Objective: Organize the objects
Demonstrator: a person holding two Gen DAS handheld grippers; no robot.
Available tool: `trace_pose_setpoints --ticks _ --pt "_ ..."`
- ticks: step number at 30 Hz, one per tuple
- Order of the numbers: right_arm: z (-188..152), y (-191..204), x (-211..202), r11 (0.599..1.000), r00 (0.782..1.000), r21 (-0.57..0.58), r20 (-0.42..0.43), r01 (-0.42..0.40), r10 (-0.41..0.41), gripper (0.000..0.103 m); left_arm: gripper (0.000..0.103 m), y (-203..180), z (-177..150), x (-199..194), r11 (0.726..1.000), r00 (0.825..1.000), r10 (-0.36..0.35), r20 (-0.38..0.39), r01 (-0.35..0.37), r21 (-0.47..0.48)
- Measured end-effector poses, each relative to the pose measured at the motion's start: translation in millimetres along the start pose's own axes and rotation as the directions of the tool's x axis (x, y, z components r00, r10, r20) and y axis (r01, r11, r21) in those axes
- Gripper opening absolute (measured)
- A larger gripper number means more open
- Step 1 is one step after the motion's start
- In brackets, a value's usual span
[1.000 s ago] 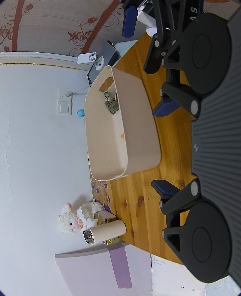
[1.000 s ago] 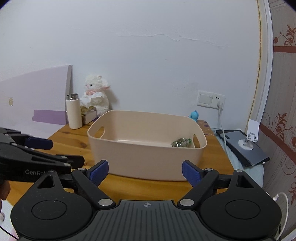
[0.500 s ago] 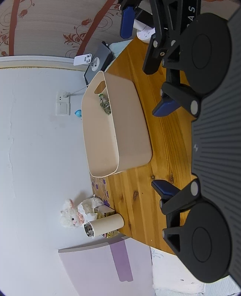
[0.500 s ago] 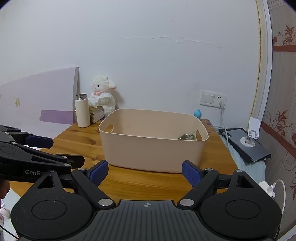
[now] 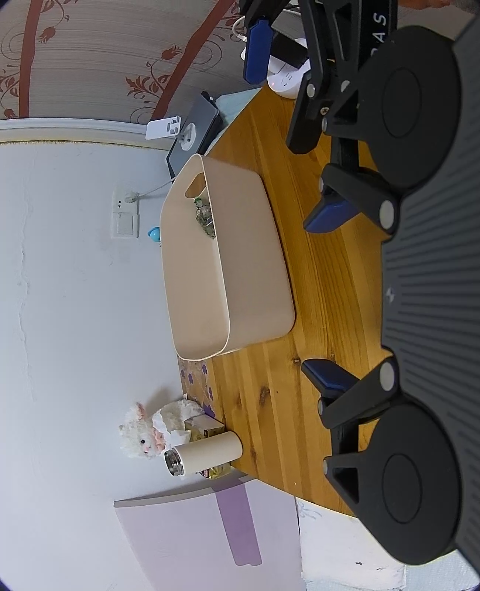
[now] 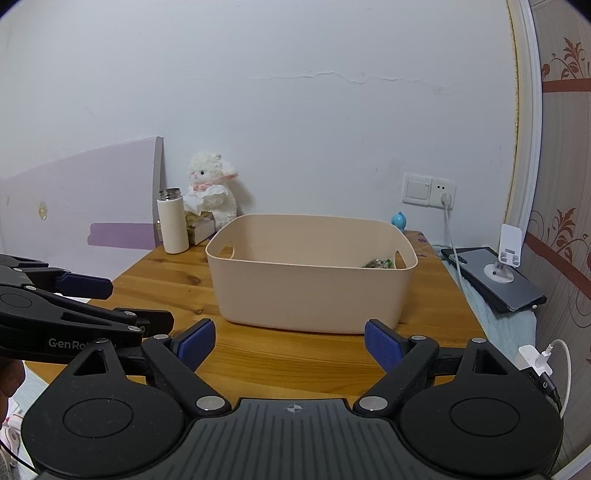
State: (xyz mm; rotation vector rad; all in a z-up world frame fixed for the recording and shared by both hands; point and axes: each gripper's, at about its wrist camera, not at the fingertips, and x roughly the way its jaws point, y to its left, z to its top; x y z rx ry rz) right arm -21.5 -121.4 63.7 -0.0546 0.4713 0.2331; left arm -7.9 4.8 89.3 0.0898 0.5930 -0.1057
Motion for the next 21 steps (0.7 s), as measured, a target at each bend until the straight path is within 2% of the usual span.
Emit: trace_pose_setpoints --ticks 21 --pt "-1.3 2.0 4.1 1.0 1.0 0.004 -0.011 -0.006 0.006 0.089 0.076 0.2 -3.4 1.7 1.0 1.0 0.003 -0.023 -0.004 -0.02"
